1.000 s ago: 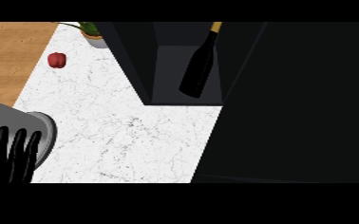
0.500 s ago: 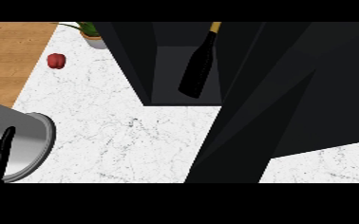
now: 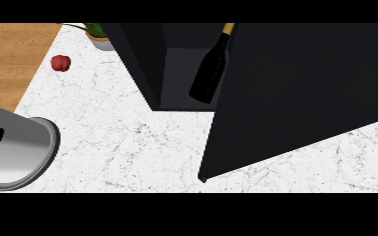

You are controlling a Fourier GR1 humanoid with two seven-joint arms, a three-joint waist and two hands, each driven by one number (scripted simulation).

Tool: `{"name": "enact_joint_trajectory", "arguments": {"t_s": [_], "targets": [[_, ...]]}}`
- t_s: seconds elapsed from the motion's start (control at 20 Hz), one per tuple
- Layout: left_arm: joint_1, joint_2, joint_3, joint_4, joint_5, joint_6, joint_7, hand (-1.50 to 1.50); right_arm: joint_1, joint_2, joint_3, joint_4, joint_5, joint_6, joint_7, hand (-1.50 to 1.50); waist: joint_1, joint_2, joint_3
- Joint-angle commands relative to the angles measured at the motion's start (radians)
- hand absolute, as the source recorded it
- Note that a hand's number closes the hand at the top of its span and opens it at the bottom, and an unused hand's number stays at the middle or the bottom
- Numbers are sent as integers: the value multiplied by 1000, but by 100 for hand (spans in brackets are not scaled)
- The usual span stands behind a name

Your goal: Pick up the wine, place it into the cabinet and close the cabinet

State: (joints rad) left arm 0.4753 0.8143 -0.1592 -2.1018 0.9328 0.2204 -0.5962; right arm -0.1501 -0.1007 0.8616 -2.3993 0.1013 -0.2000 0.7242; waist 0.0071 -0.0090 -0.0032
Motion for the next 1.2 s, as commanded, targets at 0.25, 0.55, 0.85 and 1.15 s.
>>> {"name": "enact_joint_trajectory", "arguments": {"t_s": [0.25,0.55,0.85,1.15], "targets": [[-32,-45,-23,16,-8,-32,29,-150,-324,93,108,153,9,-214,32,150,13,5,-1],[-65,-39,-6,10,5,-34,69,-150,-518,92,-40,257,-169,-271,34,150,41,12,-1],[-92,-51,37,23,27,-42,94,-150,-779,98,-190,527,-316,-304,-74,150,47,15,1],[-155,-90,36,62,2,-2,140,-150,-989,100,-287,747,-367,-270,-120,150,18,13,2]]}}
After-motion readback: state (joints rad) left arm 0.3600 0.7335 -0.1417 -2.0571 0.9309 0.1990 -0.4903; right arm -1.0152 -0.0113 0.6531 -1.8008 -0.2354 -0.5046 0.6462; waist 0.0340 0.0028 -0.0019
